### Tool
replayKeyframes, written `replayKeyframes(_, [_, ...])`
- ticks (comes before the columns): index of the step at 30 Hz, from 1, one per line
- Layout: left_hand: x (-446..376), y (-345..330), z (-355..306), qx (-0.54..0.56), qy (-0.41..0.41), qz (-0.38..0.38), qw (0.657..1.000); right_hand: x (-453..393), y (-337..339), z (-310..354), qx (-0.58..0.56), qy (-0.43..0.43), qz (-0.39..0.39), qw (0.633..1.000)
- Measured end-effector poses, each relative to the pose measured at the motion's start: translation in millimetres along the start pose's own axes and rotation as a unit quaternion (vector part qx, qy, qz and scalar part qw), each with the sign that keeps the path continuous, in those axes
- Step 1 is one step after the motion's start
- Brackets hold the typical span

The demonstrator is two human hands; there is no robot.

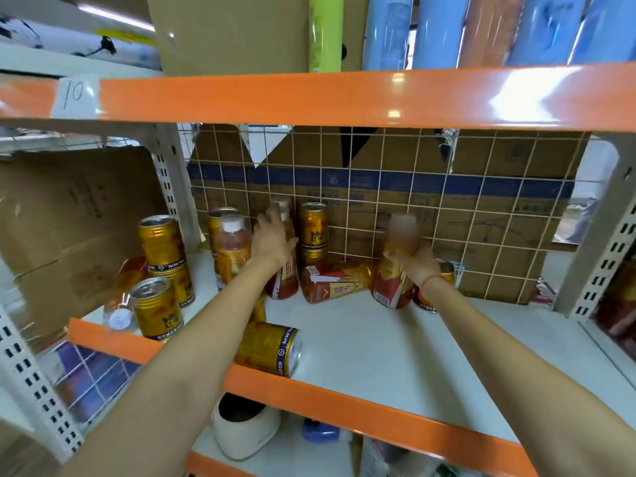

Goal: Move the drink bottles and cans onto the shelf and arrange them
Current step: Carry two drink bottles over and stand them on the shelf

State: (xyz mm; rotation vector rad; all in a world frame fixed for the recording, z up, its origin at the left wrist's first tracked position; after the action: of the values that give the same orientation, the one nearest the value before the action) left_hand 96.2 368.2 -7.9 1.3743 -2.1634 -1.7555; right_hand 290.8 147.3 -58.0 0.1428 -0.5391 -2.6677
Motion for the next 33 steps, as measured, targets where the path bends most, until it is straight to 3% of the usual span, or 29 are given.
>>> replayKeyframes(4, [-3.2,4.9,-8.1,0.002,0.015,0.037,0.999,-2.7,7.0,4.3,0.053,0.014,-0.023,0.998])
replayKeyframes(12, [-4.3,11.6,-18.8,-0.027,-0.022,0.122,0.992,9.7,12.4,18.8,0.141,0.045,0.065,0.987])
replayKeyframes(22, [15.1,24.0,-35.2,0.024,-0.067,0.153,0.986,35.8,19.1,31.4,0.22,0.09,0.132,0.962])
replayKeyframes(33, [46.3,28.5,-63.4,0.09,-0.113,0.189,0.971,61.2,38.0,27.3,0.245,0.088,0.088,0.962])
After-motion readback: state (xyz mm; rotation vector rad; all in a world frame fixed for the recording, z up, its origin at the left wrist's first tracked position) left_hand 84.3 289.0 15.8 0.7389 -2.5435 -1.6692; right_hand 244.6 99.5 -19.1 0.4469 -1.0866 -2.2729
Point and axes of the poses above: each hand's wrist, its own x-axis away from the middle knuckle, its own y-axis out of the back of the hand, z = x × y, the point moved 8 cm from there along -x, towards the middle knuckle, and after that the axes turned 7 degrees about -y, right-handed, at the moved point
